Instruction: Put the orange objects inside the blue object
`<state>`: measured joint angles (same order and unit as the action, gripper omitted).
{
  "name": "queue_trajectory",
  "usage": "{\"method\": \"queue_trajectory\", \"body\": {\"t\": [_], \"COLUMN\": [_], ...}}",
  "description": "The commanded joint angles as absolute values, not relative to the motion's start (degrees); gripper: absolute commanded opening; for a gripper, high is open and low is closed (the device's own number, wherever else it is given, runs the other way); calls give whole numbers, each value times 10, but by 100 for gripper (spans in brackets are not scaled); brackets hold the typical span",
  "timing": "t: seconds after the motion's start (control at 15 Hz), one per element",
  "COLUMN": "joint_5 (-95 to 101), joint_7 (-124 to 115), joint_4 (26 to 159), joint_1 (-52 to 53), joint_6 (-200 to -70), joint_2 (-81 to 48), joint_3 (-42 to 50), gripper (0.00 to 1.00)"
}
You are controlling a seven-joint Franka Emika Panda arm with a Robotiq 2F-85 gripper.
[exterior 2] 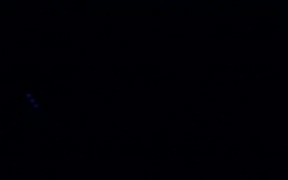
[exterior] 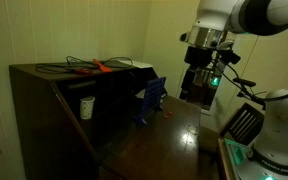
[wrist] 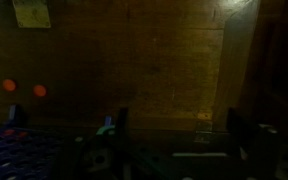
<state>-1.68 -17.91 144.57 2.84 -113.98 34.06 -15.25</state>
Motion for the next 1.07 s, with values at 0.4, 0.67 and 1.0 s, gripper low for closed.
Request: {"method": "queue_trajectory", "body": {"t": [0.4, 0.67, 1.0], "joint_5": [-7, 19, 62], "joint_7": [-192, -230, -208], "joint_4": [1450, 1506, 1589], "joint_1": [29, -22, -87], "joint_6": [-1139, -1180, -1346], "joint_2": [336, 353, 351], "joint_3": [-139, -106, -48], "gripper": [100, 100, 100]}}
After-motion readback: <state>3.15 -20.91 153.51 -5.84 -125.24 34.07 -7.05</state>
